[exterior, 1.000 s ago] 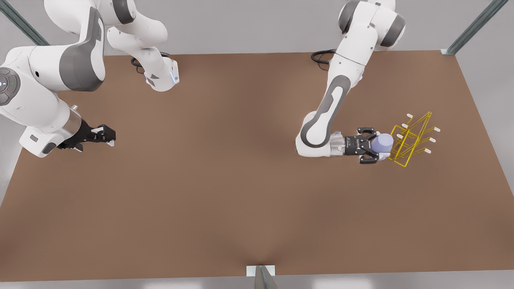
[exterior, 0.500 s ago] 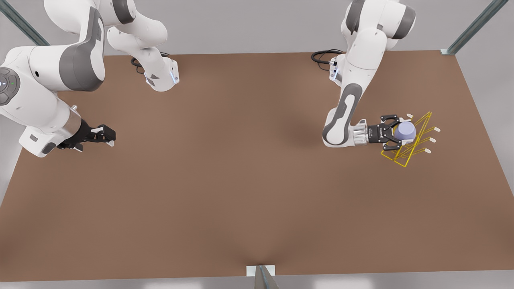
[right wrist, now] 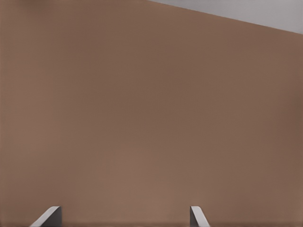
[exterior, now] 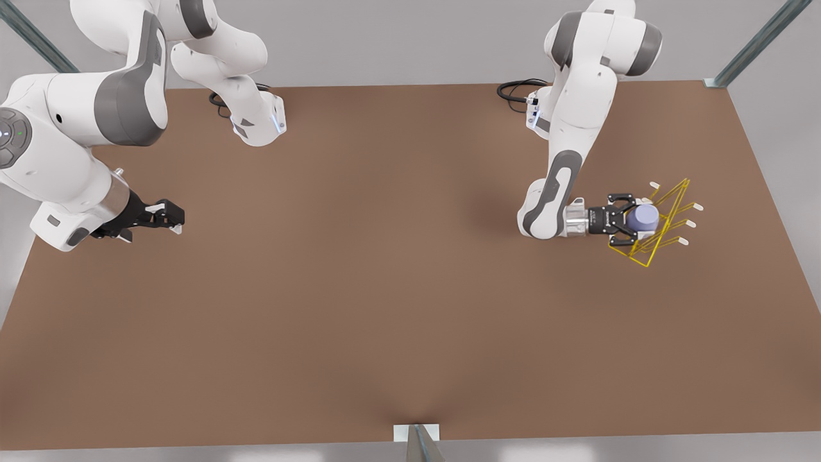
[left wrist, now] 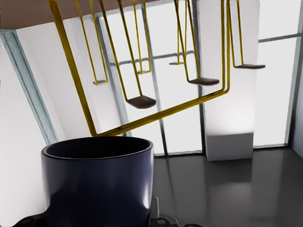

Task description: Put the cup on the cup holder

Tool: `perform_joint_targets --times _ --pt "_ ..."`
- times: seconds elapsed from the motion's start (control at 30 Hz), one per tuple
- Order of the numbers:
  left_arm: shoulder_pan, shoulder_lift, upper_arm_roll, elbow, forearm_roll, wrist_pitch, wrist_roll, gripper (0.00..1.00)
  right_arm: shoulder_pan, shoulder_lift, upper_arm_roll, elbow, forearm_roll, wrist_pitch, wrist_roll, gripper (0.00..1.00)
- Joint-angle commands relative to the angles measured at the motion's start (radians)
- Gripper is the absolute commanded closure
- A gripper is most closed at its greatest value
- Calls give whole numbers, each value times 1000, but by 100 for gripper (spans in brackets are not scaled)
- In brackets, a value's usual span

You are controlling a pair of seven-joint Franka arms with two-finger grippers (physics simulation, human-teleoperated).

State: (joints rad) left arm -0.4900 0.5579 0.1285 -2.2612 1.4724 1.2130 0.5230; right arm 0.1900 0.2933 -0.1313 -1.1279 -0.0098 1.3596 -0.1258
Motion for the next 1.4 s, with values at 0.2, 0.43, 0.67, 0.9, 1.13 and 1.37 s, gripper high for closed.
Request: perform_joint_targets --times 0.2,0.43,0.67,0.9,1.13,1.37 --pt "-2 -33 0 -83 -6 8 -216 21 0 0 -1 0 1 0 3 0" --pt "-7 -13 -7 -101 -33 16 -288 21 -17 0 -1 0 2 1 -2 0" --pt "-7 -15 -7 -141 -33 37 -333 21 -15 4 1 0 -41 21 -2 0" --pt "-7 1 -7 -161 -49 117 -442 21 -15 4 1 0 -44 23 -5 0" --pt "-8 -13 -12 -161 -57 109 -439 21 -17 4 1 0 -44 23 -3 0" --pt "-2 -85 -20 -163 -66 132 -448 21 -14 4 1 0 -44 23 0 0"
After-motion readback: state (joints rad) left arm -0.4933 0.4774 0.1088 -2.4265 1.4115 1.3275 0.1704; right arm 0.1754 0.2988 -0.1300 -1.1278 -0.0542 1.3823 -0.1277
